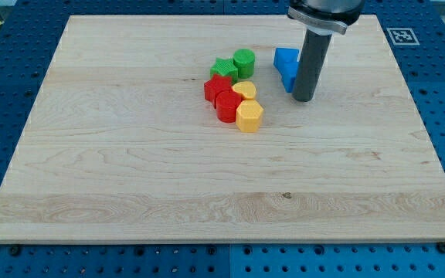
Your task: Move the yellow blocks towards the bottom center
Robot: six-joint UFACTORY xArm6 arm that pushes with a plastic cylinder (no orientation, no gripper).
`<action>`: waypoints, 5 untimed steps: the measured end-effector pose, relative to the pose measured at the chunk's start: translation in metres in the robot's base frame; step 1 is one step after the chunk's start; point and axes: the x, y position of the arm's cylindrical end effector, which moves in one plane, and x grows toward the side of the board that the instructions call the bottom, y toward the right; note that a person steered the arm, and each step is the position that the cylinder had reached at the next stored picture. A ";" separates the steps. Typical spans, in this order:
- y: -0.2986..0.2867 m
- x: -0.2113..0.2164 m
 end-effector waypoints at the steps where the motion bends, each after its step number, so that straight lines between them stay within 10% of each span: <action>1: 0.000 -0.010; 5: -0.030 -0.025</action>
